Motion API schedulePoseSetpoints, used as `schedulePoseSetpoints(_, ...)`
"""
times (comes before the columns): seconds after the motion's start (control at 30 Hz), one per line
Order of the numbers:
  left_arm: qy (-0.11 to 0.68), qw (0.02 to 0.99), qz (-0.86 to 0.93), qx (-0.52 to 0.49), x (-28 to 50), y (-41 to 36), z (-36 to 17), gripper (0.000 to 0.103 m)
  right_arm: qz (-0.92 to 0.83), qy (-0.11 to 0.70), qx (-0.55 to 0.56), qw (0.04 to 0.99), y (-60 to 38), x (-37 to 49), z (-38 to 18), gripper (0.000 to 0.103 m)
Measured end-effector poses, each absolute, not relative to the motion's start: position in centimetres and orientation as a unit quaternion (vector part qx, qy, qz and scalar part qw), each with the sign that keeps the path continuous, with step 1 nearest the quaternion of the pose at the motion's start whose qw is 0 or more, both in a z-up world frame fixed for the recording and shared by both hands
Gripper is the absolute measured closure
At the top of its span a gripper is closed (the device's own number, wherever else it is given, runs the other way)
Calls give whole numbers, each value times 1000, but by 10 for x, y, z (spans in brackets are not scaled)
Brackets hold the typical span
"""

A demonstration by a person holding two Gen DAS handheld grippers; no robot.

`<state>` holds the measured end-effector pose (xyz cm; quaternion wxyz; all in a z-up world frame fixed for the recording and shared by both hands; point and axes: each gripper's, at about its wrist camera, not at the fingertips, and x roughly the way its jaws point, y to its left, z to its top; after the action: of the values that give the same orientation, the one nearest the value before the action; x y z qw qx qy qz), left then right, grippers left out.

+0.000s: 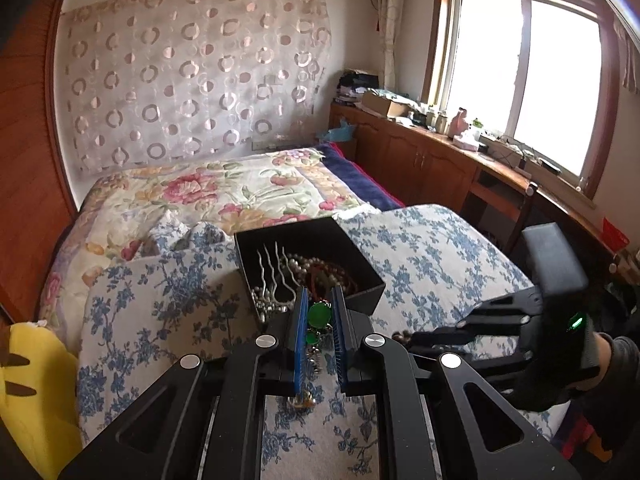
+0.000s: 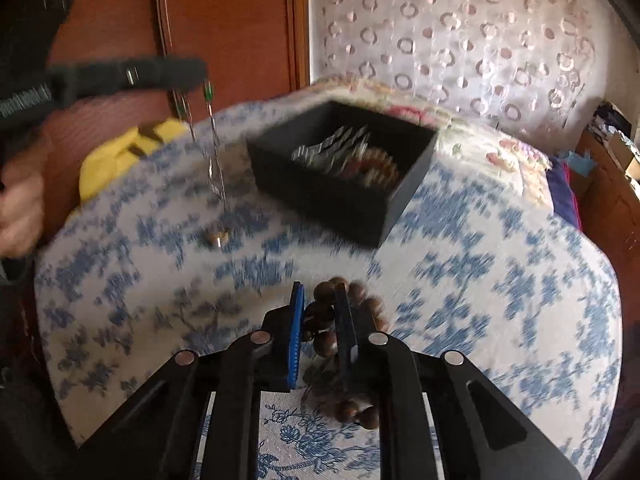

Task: Organize jewelry
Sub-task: 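Lower the bead bracelet and green earring into the box, open both tools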

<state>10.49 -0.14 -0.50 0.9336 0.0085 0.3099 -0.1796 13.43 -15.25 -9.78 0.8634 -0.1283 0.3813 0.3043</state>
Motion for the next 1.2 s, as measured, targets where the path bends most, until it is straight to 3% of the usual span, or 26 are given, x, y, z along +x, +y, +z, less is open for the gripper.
schedulePoseSetpoints(0.57, 295, 938, -182, -1, 156, -3, 34, 92, 331, 294, -94, 892, -171, 170, 13, 87)
schedulePoseSetpoints(0.8, 300, 937, -179, 0, 184, -4, 39, 92, 349, 278, -86, 891, -171, 194, 31, 86)
schedulePoseSetpoints(1.2, 344, 925, -159, -16, 218, 8, 1, 92, 362, 277, -94, 885, -155, 234, 38, 86)
